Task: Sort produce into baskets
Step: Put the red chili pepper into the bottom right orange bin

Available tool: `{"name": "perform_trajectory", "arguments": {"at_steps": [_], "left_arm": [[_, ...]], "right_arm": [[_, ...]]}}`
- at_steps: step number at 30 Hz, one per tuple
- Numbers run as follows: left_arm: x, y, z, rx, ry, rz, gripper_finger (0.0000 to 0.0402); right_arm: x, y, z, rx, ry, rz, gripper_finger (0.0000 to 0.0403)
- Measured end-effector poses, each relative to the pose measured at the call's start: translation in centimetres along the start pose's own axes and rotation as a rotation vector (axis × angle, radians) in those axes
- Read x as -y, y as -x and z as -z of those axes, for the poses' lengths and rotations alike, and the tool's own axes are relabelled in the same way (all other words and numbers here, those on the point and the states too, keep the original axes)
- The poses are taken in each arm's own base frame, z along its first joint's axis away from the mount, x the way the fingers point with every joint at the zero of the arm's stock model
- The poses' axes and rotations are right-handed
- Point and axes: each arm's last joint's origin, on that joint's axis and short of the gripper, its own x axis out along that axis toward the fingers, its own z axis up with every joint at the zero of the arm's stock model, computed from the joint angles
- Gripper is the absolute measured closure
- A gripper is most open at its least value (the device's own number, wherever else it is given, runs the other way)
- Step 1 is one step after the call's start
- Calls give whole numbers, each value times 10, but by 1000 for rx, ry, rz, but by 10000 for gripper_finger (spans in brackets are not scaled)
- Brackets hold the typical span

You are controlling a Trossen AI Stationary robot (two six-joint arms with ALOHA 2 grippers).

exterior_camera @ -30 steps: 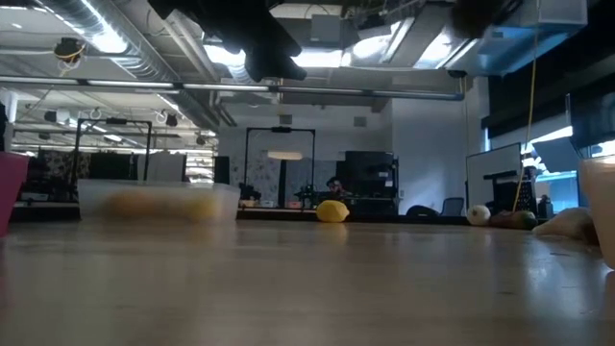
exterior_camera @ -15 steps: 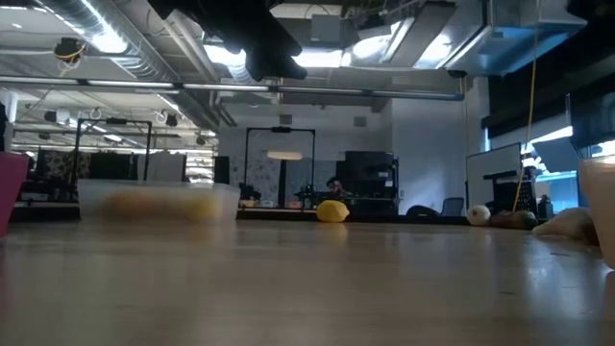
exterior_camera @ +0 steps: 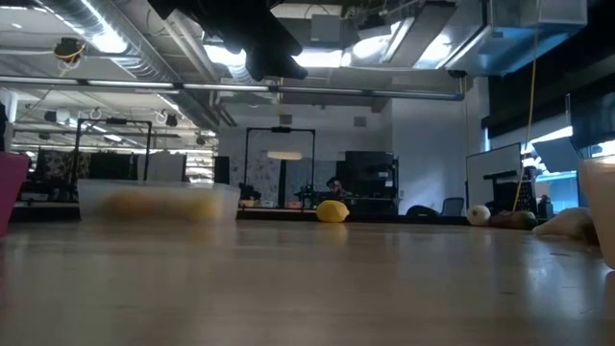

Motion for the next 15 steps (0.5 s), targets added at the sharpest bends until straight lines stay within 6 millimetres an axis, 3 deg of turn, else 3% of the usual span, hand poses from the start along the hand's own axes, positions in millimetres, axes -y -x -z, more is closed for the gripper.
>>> {"name": "perform_trajectory", "arguments": {"at_steps": [7, 15], "left_arm": [[0, 0, -1, 10, 0, -1, 150], [-1, 0, -3, 33, -4, -13, 150]], "right_arm": [[1, -17, 10, -92, 9, 114, 332], [11, -17, 14, -170, 17, 216, 331]]}}
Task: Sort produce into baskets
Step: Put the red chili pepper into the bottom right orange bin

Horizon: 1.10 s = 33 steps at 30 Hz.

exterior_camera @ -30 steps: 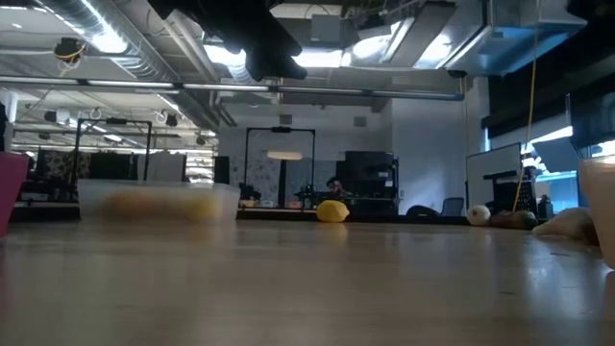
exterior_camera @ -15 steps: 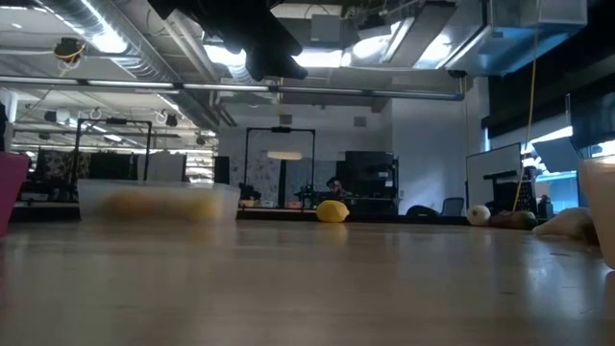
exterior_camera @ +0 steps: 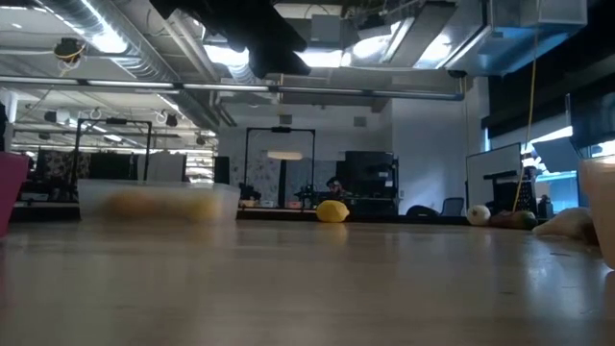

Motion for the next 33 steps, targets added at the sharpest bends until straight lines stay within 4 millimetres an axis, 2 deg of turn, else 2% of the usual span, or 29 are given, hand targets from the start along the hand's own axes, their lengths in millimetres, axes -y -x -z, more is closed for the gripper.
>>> {"name": "perform_trajectory", "arguments": {"at_steps": [8, 14, 21, 29, 33], "left_arm": [[-1, 0, 0, 0, 0, -20, 150], [-1, 0, 0, -3, 0, -19, 150], [-1, 0, 0, -4, -4, -20, 150], [-1, 0, 0, -5, -32, -20, 150], [0, -1, 3, -7, -60, -18, 150]], "right_arm": [[0, 0, -2, 60, -16, 14, 320], [2, 0, -2, 84, -65, 44, 264], [-2, 0, -4, 97, -64, -6, 205], [-2, 0, -4, 114, -41, 1, 201], [-4, 8, -15, 146, -53, -7, 208]]}}
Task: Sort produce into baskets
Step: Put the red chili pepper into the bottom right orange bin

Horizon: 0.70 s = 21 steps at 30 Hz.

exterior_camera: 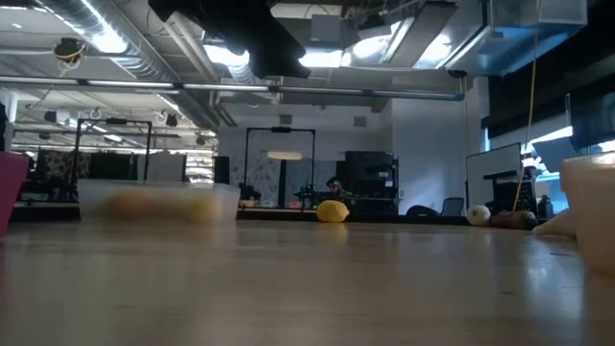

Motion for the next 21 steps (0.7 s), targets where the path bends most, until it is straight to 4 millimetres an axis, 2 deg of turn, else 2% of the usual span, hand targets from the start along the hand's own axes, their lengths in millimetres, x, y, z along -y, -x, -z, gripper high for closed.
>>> {"name": "perform_trajectory", "arguments": {"at_steps": [4, 9, 15, 21], "left_arm": [[1, -9, 21, 32, -13, -3, 150], [2, -16, 45, 100, -4, -8, 150], [2, -17, 54, 175, -20, -15, 150], [2, -17, 53, 182, -38, -17, 150]], "right_arm": [[0, 14, -16, 49, 36, 22, 216], [18, 18, -29, 24, 63, 170, 226], [47, 2, -39, -65, 126, 337, 234], [69, -23, -39, -129, 113, 389, 237]]}}
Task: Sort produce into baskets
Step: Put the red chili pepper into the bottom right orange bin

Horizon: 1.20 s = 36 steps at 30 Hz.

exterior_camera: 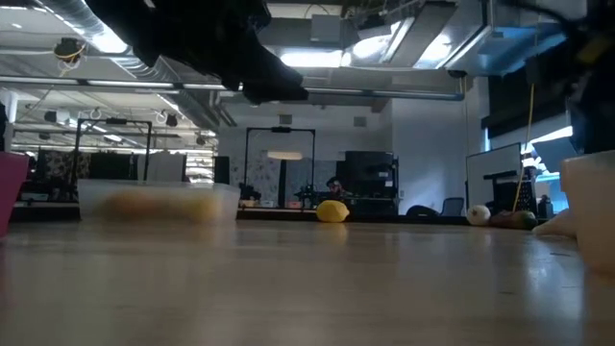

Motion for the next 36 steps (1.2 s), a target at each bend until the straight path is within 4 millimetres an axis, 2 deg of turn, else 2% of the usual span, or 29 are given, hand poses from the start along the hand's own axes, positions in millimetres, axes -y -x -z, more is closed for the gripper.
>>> {"name": "perform_trajectory", "arguments": {"at_steps": [7, 15, 20, 28, 36], "left_arm": [[0, 0, 0, -1, -35, 0, 150], [0, 0, 1, -11, -52, 0, 150], [-1, 0, 2, -16, -46, 0, 150], [-1, 0, 2, -16, -35, -1, 150], [-1, 0, 2, -16, -30, -1, 150]], "right_arm": [[7, -22, 2, -92, -71, -18, 231], [22, -42, 1, -149, -22, 21, 161], [28, -61, 0, -137, 29, 8, 153], [39, -82, 3, -159, -13, 14, 197], [39, -85, 2, -140, -4, 9, 294]]}}
